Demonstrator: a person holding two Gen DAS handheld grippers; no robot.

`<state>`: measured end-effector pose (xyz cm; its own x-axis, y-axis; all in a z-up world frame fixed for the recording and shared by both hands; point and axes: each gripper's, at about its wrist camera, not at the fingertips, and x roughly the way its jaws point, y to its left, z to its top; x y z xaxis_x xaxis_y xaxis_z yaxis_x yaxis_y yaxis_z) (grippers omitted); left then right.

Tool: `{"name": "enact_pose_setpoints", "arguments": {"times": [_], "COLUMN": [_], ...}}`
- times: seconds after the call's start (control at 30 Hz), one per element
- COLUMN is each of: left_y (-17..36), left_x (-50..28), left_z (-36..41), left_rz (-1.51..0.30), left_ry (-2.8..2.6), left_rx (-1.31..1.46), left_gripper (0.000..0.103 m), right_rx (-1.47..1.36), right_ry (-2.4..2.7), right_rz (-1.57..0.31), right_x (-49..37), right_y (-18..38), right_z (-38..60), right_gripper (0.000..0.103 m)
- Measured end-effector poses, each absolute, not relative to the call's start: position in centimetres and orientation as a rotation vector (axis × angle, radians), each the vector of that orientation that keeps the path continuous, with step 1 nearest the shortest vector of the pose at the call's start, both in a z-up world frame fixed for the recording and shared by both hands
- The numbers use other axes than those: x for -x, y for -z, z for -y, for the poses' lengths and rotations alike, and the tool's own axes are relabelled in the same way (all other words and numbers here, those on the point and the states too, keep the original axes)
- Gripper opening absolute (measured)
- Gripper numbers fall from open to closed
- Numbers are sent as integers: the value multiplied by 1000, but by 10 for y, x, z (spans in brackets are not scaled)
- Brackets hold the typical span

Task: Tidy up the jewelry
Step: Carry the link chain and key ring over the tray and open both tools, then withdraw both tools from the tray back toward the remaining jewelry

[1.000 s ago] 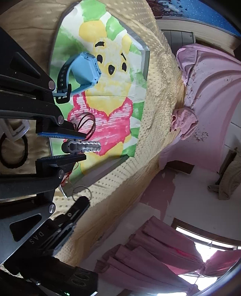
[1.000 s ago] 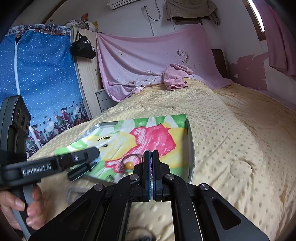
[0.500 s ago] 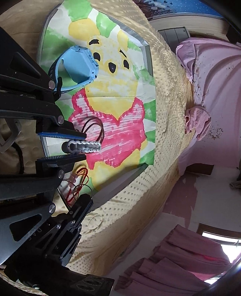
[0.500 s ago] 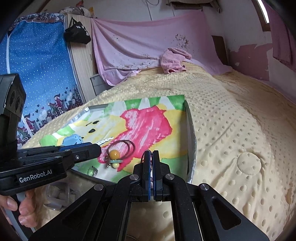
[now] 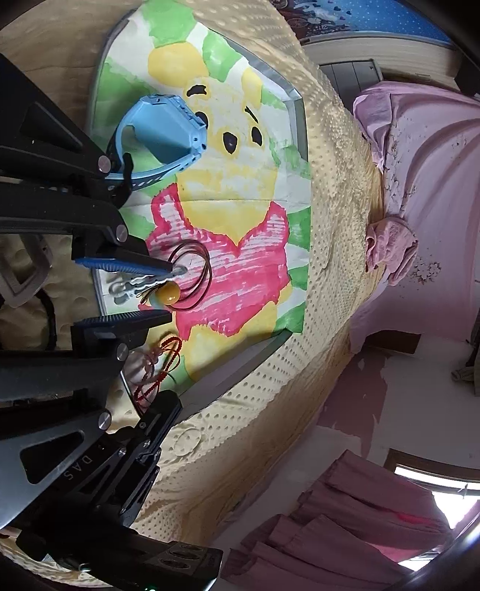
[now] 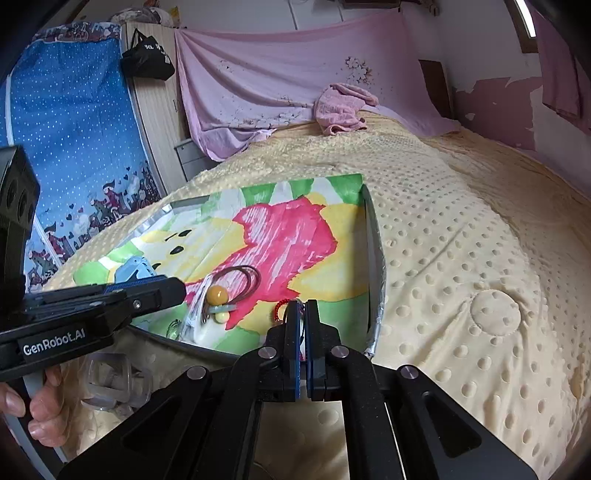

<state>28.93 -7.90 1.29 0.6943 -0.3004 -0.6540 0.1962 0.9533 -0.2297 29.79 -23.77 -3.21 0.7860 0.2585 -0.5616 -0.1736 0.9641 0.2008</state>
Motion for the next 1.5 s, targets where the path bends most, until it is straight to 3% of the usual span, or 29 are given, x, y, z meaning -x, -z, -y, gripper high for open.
{"name": "enact_pose_setpoints", "arguments": {"times": [0.13, 0.27, 0.3, 0.4, 0.47, 0.6, 0.63, 0.7, 0.8, 0.87, 1.0, 1.5], "left_y": [-16, -24, -26, -33, -37, -41, -42, -42, -42, -42, -40, -21], "left_x": [-277, -264, -261, -248, -237, -217, -210, -202, -182, -171, -150, -102], "left_z": [72, 66, 65, 59, 55, 47, 44, 40, 32, 29, 21, 6], "left_rz": [-716, -668, -653, -600, -567, -501, -482, -464, -401, -373, -331, -303], "left_ry": [276, 276, 274, 269, 260, 233, 226, 207, 168, 144, 108, 78], "left_rx": [168, 179, 183, 195, 190, 195, 200, 203, 209, 205, 184, 134], "left_gripper": [22, 38, 46, 50, 56, 80, 82, 95, 103, 103, 103, 103], "right_rx": [-146, -164, -168, -177, -185, -185, -183, -177, -183, -185, -154, -50], "right_ry": [-229, -224, -221, -220, -221, -230, -234, -234, -231, -231, -222, -195], "right_rz": [-608, -584, -578, -557, -528, -462, -441, -399, -347, -320, -278, -268], "right_x": [-292, -284, -282, -274, -266, -248, -242, -229, -211, -199, -178, -107], "right_y": [28, 25, 24, 19, 15, 5, 2, -4, -12, -17, -24, -31], "right_z": [241, 245, 246, 249, 251, 254, 254, 255, 257, 258, 256, 246], "right_gripper": [7, 28, 29, 30, 46, 55, 61, 72, 87, 96, 102, 102]}}
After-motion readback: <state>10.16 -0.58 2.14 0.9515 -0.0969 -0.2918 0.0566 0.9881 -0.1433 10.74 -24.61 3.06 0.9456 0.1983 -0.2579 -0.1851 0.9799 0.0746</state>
